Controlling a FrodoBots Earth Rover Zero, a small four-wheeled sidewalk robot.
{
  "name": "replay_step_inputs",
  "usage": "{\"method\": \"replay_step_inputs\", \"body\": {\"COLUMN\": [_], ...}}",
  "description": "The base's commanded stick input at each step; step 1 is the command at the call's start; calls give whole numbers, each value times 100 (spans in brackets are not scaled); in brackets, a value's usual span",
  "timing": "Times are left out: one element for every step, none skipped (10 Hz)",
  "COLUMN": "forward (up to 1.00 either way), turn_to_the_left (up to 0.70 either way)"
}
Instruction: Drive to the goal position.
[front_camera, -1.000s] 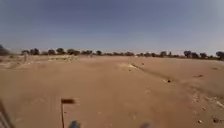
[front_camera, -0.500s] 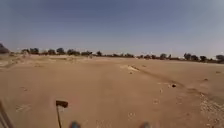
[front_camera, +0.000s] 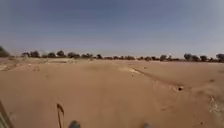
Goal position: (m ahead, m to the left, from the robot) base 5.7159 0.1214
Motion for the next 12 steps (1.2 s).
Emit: {"method": "replay_step_inputs", "body": {"forward": [50,50,50,50,50,50,50,50,50,50,50,50], "turn_to_the_left": [0,0,0,0,0,0,0,0,0,0,50,49]}}
